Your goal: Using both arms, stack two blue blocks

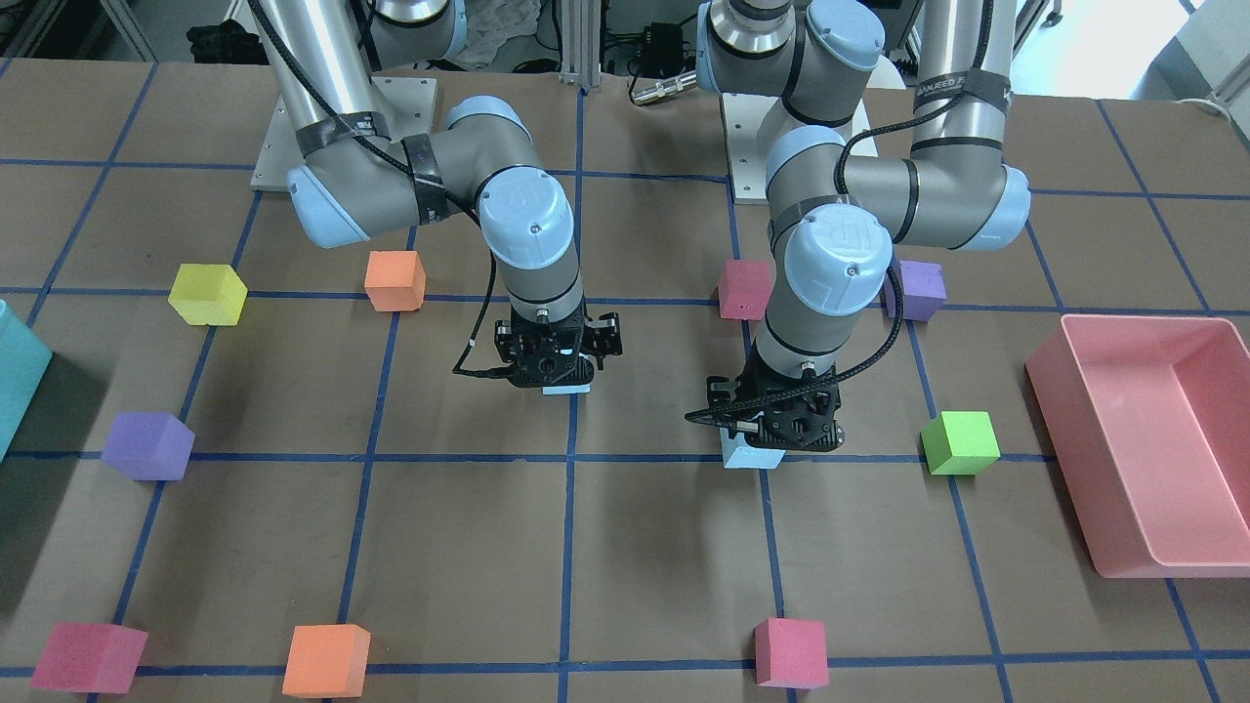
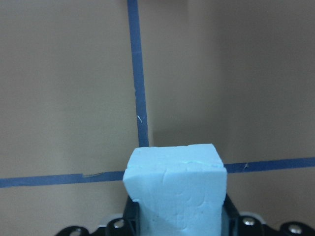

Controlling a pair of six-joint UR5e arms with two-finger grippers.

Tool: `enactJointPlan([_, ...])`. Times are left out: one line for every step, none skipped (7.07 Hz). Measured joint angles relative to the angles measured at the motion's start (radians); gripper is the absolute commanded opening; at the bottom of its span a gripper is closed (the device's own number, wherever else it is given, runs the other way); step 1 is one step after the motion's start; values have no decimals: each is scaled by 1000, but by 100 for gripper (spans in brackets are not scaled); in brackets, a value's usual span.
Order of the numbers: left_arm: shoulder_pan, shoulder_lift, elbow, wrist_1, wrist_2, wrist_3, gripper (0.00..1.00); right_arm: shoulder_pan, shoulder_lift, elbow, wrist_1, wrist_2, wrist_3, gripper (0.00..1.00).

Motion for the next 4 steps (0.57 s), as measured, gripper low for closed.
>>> enactJointPlan([-1, 10, 1, -11, 0, -2, 6, -1, -2, -3, -6, 0, 1, 100])
enactJointPlan([-6, 21, 1, -23, -1, -6, 6, -10, -8, -11, -6, -1, 0, 100])
enactJointPlan([-18, 35, 1, -38, -3, -13, 7, -36, -22, -26, 2, -7, -8, 100])
enactJointPlan([-38, 48, -1, -48, -6, -30, 7, -85, -47, -49, 36, -13, -42, 100])
